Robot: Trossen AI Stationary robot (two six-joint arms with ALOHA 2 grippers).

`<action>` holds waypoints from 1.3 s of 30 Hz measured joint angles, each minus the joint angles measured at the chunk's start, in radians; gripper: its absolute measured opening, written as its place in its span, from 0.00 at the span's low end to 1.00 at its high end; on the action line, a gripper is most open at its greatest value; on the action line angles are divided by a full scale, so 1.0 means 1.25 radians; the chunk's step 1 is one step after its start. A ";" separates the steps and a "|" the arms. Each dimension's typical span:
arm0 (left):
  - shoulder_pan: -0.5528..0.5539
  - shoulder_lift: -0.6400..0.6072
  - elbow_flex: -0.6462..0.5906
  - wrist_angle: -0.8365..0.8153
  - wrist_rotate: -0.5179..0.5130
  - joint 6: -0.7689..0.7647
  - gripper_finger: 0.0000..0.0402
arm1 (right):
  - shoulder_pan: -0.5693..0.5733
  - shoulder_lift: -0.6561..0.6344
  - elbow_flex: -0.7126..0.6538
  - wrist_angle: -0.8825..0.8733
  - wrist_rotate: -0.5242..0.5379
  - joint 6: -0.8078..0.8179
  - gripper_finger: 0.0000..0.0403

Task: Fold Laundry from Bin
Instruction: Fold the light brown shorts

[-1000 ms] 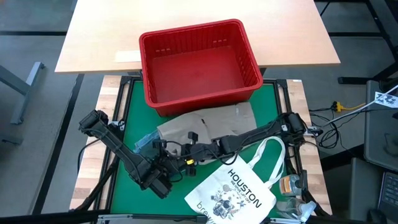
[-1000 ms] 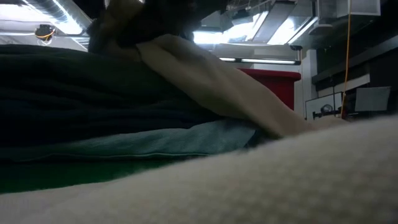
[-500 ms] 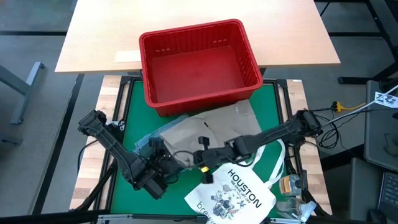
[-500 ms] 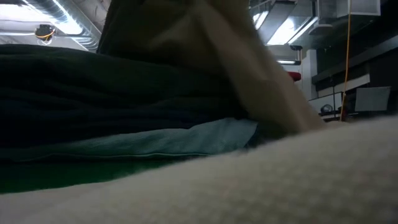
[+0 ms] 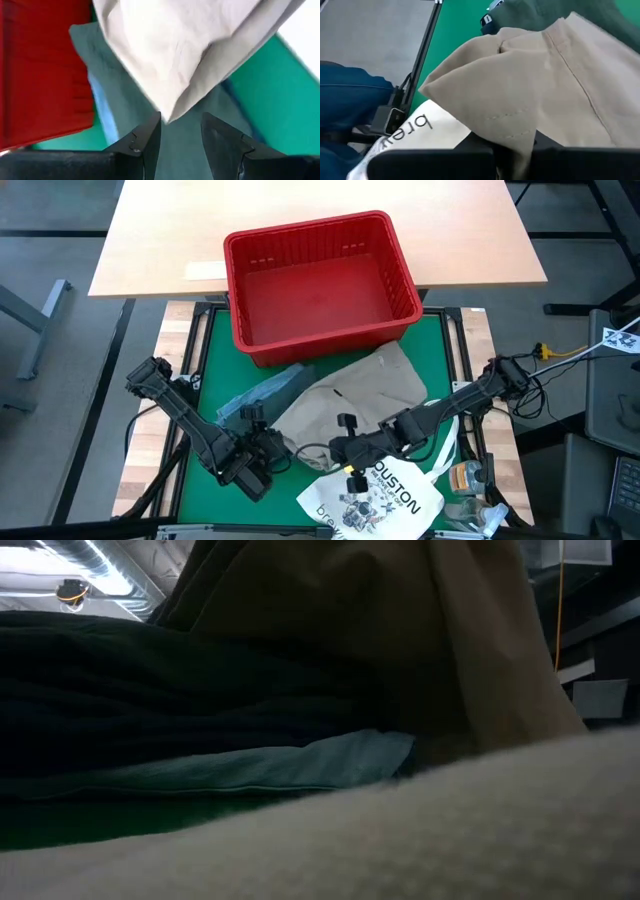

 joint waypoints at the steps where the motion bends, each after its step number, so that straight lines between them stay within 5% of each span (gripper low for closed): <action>1: 0.003 0.000 0.000 0.016 0.000 0.000 0.33 | -0.002 0.000 0.000 -0.003 -0.003 0.008 0.02; 14: 0.016 0.001 0.000 0.060 0.002 0.000 0.33 | -0.001 0.000 0.000 -0.053 -0.005 0.014 0.01; 24: 0.013 0.030 -0.073 0.252 0.053 0.085 0.33 | -0.001 0.000 0.000 -0.108 -0.033 0.049 0.01; 39: 0.053 0.041 -0.081 0.266 0.025 0.105 0.35 | -0.001 0.001 0.000 -0.109 -0.041 0.049 0.01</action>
